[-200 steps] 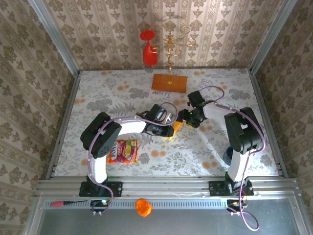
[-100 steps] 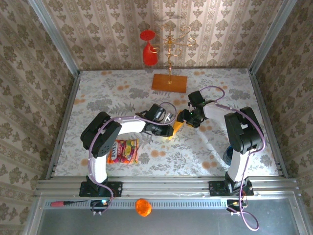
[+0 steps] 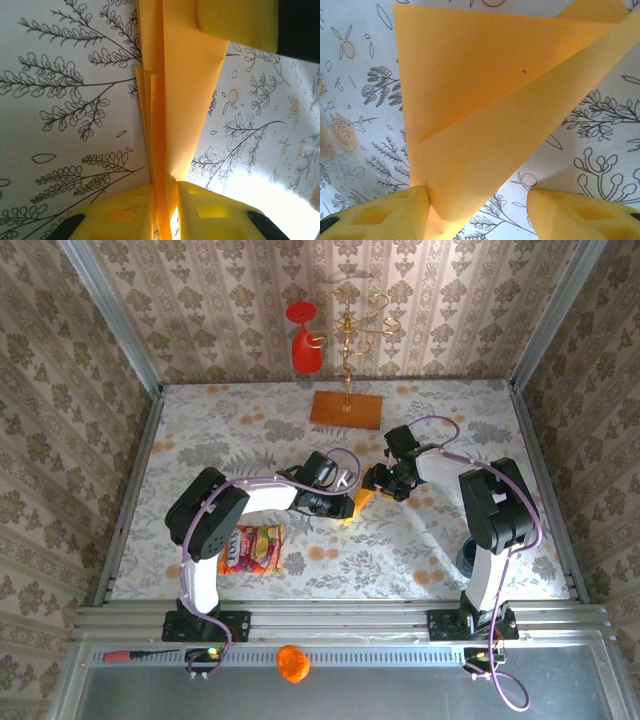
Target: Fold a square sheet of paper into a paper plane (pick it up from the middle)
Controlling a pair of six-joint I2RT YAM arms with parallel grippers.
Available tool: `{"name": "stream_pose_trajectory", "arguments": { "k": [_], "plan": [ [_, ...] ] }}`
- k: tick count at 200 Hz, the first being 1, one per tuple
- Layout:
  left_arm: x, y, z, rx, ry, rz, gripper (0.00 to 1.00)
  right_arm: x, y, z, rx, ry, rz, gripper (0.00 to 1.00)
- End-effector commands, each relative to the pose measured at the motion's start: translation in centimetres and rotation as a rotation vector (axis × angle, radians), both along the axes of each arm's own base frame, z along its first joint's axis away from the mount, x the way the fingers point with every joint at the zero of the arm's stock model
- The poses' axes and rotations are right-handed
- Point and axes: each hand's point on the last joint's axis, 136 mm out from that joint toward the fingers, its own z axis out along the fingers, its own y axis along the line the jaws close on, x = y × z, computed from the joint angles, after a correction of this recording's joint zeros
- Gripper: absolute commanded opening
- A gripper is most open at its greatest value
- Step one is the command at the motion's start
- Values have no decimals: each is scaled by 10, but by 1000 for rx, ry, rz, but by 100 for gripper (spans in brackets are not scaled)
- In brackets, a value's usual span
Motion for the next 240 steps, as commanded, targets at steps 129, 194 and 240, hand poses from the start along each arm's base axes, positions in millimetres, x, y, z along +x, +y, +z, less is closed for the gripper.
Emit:
{"name": "stream_pose_trajectory", "arguments": {
  "k": [129, 194, 240],
  "plan": [
    [-16, 17, -43, 111, 97, 5, 20, -15, -12, -6, 92, -108, 154, 83],
    [-16, 17, -41, 101, 95, 6, 20, -16, -31, -23, -69, -55, 116, 70],
    [-15, 14, -33, 80, 84, 2, 21, -20, -35, -40, -194, 11, 96, 61]
  ]
}}
